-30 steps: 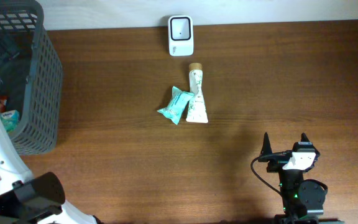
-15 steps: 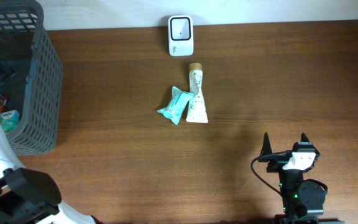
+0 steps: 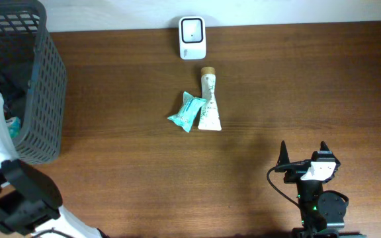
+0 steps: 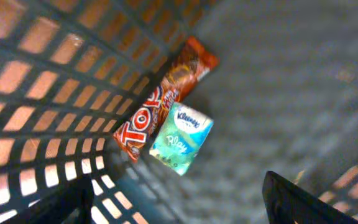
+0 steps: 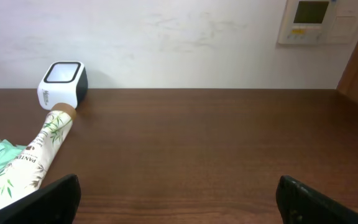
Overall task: Scan the item barcode
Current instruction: 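Reach into the basket and grasp the green tissue pack with the left gripper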
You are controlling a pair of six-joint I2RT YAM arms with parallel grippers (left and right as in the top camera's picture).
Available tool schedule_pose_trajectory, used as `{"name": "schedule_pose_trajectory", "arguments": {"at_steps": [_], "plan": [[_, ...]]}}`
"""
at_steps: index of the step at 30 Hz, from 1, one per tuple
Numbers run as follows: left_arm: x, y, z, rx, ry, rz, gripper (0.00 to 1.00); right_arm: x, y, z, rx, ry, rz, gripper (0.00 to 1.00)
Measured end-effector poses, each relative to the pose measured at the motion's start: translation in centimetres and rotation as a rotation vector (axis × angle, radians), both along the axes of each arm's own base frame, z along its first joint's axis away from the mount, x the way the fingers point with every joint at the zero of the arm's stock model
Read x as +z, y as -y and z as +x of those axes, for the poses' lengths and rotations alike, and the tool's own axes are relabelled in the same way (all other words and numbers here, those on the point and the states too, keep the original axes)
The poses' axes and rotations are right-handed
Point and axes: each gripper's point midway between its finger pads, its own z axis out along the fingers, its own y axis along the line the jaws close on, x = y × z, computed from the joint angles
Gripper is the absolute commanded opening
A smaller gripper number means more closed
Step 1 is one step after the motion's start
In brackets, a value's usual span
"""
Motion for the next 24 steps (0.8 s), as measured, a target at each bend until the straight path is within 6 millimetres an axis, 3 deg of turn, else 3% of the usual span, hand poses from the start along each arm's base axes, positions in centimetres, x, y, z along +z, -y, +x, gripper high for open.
{"name": "schedule_pose_trajectory", "arguments": {"at_steps": [3, 10, 16, 24], "plan": [[-2.9, -0.1, 0.1, -0.085, -0.115, -0.016, 0.95, 0.0, 0.0, 0.0, 0.000, 0.000, -0.001, 0.99], [-5.9, -0.5, -0.4, -0.205, -0.261, -0.034, 0.96, 0.0, 0.0, 0.0, 0.000, 0.000, -0.001, 0.99], [-9.4, -2.9, -3.1, -0.184, -0.339, -0.123, 0.90, 0.0, 0.0, 0.0, 0.000, 0.000, 0.000, 0.99], [-10.3, -2.0, -2.5, -0.312, -0.272, -0.239, 0.84, 0.0, 0.0, 0.0, 0.000, 0.000, -0.001, 0.99]]}}
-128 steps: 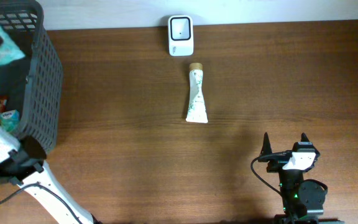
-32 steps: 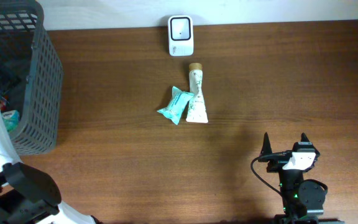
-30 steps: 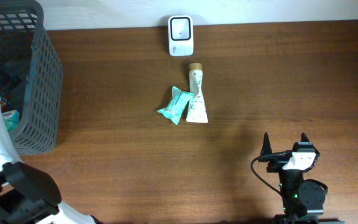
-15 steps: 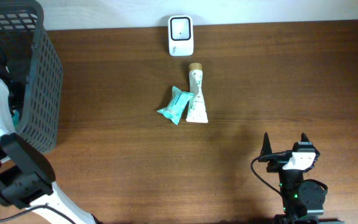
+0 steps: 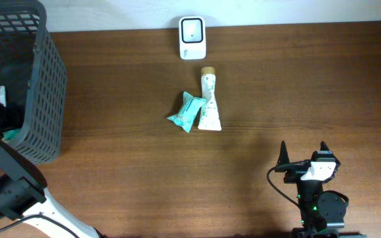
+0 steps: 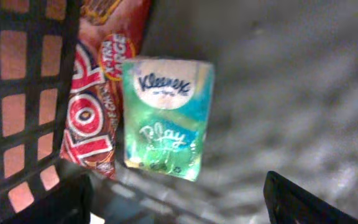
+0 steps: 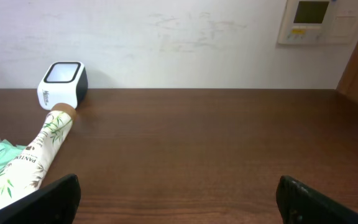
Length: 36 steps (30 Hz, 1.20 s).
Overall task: Scan the item barcode
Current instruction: 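Reach into the basket and grasp the green tissue pack with the left gripper, then carry the tissue pack to the scanner and drop it on the table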
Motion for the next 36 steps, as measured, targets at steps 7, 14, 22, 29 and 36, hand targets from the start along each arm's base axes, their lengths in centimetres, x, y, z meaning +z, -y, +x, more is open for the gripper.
{"name": "schedule_pose_trajectory", "arguments": {"at_steps": [7, 14, 22, 29, 36], "plan": [[-3.3, 0.5, 0.0, -0.027, -0.049, -0.062, 0.74, 0.0, 0.0, 0.0, 0.000, 0.000, 0.000, 0.99], [-4.9, -0.1, 0.1, -0.024, -0.076, -0.045, 0.39, 0.0, 0.0, 0.0, 0.000, 0.000, 0.000, 0.99], [-4.0, -1.1, 0.7, 0.024, -0.043, -0.011, 0.00, 0.0, 0.0, 0.0, 0.000, 0.000, 0.000, 0.99], [3.2, -1.7, 3.8, 0.242, 0.162, -0.031, 0.00, 0.0, 0.0, 0.0, 0.000, 0.000, 0.000, 0.99], [27.0, 4.2, 8.6, 0.240, 0.875, -0.260, 0.00, 0.0, 0.0, 0.0, 0.000, 0.000, 0.000, 0.99]]}}
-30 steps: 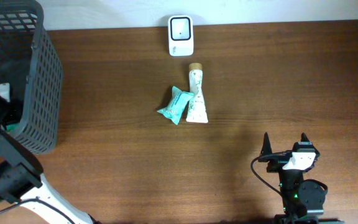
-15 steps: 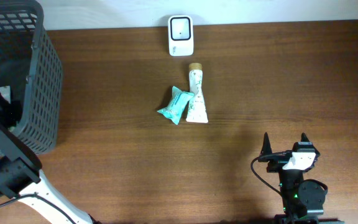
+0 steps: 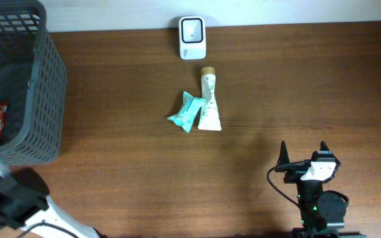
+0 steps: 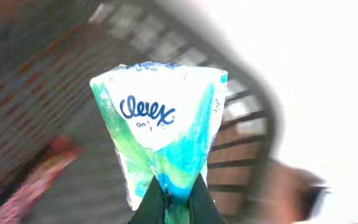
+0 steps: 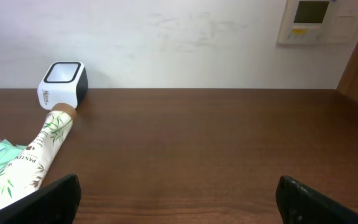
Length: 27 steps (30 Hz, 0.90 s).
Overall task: Scan the item barcode
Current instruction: 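Carry the tissue pack to the scanner and drop it on the table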
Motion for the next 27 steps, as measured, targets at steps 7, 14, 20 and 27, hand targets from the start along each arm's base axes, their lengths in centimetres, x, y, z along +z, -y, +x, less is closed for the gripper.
{"name": "schedule_pose_trajectory", "arguments": {"at_steps": [7, 14, 20, 27], "plan": [[13.4, 13.9, -2.5, -0.334, 0.335, -0.110, 0.00, 0.0, 0.0, 0.0, 0.000, 0.000, 0.000, 0.99], [7.6, 29.1, 0.0, -0.621, 0.113, -0.218, 0.00, 0.0, 0.0, 0.0, 0.000, 0.000, 0.000, 0.99], [-1.9, 35.7, 2.2, -0.626, -0.188, 0.009, 0.01, 0.0, 0.0, 0.0, 0.000, 0.000, 0.000, 0.99], [-16.2, 40.0, 4.7, -0.666, -0.528, 0.111, 0.06, 0.0, 0.0, 0.0, 0.000, 0.000, 0.001, 0.99]]}}
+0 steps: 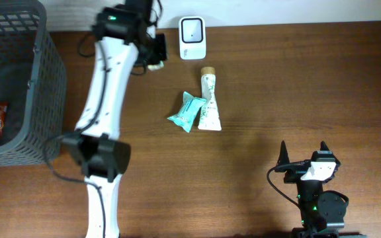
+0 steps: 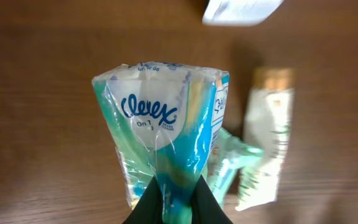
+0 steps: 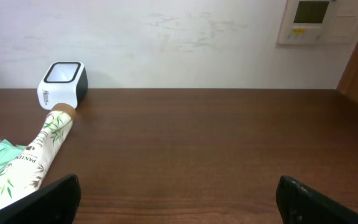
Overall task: Scan the item barcode
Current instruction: 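Carry the tissue pack to the scanner and drop it on the table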
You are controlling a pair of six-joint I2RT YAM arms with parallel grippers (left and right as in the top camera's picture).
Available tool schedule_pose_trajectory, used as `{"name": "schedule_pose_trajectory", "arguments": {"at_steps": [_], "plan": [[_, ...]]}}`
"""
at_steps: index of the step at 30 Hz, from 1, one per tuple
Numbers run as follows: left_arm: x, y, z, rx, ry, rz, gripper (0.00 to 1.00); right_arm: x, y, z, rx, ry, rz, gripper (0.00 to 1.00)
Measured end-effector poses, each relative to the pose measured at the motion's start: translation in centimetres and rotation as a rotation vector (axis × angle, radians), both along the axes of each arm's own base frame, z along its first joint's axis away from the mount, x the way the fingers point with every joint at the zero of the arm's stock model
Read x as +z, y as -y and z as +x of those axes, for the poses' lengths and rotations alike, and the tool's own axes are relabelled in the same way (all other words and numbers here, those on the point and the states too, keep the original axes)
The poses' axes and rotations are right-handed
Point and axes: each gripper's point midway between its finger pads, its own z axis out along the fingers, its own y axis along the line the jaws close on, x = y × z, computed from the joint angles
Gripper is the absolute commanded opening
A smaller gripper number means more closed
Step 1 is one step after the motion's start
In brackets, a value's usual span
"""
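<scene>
My left gripper point(image 2: 174, 200) is shut on the bottom of a teal and white Kleenex tissue pack point(image 2: 166, 130), held above the table. In the overhead view the left gripper point(image 1: 153, 54) hangs just left of the white barcode scanner point(image 1: 192, 38), whose edge shows at the top of the left wrist view as scanner point(image 2: 241, 9). The pack is mostly hidden under the arm from above. My right gripper point(image 1: 303, 156) rests open at the front right, far from the scanner point(image 3: 63, 84), with nothing between its fingers.
A cream tube with leaf print point(image 1: 209, 100) and a teal packet point(image 1: 185, 111) lie mid-table below the scanner. The grey mesh basket point(image 1: 45, 79) stands at the far left with a red chocolate bar inside.
My left gripper, holding the tissue pack, was beside the basket at the left edge. Now it is at the back of the table next to the scanner. The right arm is unchanged.
My left gripper was open inside the basket above the tissue pack and chocolate bar. Then it was closer over the pack. Then it was shut on the pack, lifted out of the basket, and now holds it by the scanner.
</scene>
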Motion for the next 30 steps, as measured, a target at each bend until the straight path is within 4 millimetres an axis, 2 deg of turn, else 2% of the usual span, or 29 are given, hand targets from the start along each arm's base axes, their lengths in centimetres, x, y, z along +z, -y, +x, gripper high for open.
{"name": "schedule_pose_trajectory", "arguments": {"at_steps": [3, 4, 5, 6, 8, 9, 10, 11, 12, 15, 18, 19, 21, 22, 23, 25, 27, 28, 29, 30], "plan": [[-4.8, 0.9, 0.2, -0.016, -0.095, 0.037, 0.04, 0.0, 0.0, 0.0, 0.000, 0.000, 0.000, 0.99], [-6.9, 1.3, 0.1, -0.023, -0.137, 0.051, 0.06, 0.0, 0.0, 0.0, 0.000, 0.000, 0.000, 0.99], [-8.2, 1.5, 0.0, -0.028, -0.161, 0.057, 0.10, 0.0, 0.0, 0.0, 0.000, 0.000, 0.000, 0.99], [-9.4, 1.9, -0.1, -0.036, -0.188, 0.058, 0.16, 0.0, 0.0, 0.0, 0.000, 0.000, -0.001, 0.99], [-11.3, 2.5, -0.5, -0.052, -0.229, 0.058, 0.34, 0.0, 0.0, 0.0, 0.000, 0.000, -0.001, 0.99], [-12.1, 2.7, -0.6, -0.061, -0.245, 0.061, 0.48, 0.0, 0.0, 0.0, 0.000, 0.000, 0.000, 0.99], [-12.8, 3.1, -0.9, -0.066, -0.261, 0.061, 0.54, 0.0, 0.0, 0.0, 0.000, 0.000, 0.000, 0.99], [-13.3, 3.5, -1.1, -0.076, -0.271, 0.064, 0.56, 0.0, 0.0, 0.0, 0.000, 0.000, 0.000, 0.99], [-14.0, 4.0, -1.3, -0.083, -0.285, 0.067, 0.56, 0.0, 0.0, 0.0, 0.000, 0.000, 0.000, 0.99], [-15.4, 5.9, -2.3, -0.127, -0.311, 0.079, 0.40, 0.0, 0.0, 0.0, 0.000, 0.000, 0.000, 0.99], [-15.7, 7.7, -3.2, -0.164, -0.320, 0.075, 0.29, 0.0, 0.0, 0.0, 0.000, 0.000, 0.000, 0.99], [-15.3, 8.4, -3.4, -0.178, -0.317, 0.062, 0.25, 0.0, 0.0, 0.0, 0.000, 0.000, 0.000, 0.99], [-14.2, 9.1, -3.5, -0.191, -0.308, 0.034, 0.26, 0.0, 0.0, 0.0, 0.000, 0.000, -0.001, 0.99], [-13.0, 9.5, -3.2, -0.195, -0.287, 0.010, 0.29, 0.0, 0.0, 0.0, 0.000, 0.000, 0.000, 0.99], [-11.5, 9.8, -2.7, -0.196, -0.252, -0.016, 0.38, 0.0, 0.0, 0.0, 0.000, 0.000, 0.000, 0.99], [-6.2, 9.8, -0.9, -0.192, -0.115, -0.093, 0.43, 0.0, 0.0, 0.0, 0.000, 0.000, 0.000, 0.99], [-1.1, 8.5, 1.4, -0.166, 0.052, -0.150, 0.45, 0.0, 0.0, 0.0, 0.000, 0.000, -0.001, 0.99], [0.7, 7.7, 2.1, -0.152, 0.109, -0.165, 0.51, 0.0, 0.0, 0.0, 0.000, 0.000, 0.000, 0.99], [4.5, 5.0, 3.4, -0.101, 0.218, -0.172, 0.54, 0.0, 0.0, 0.0, 0.000, 0.000, 0.000, 0.99], [6.6, 2.9, 3.9, -0.060, 0.271, -0.165, 0.53, 0.0, 0.0, 0.0, 0.000, 0.000, 0.000, 0.99]]}}
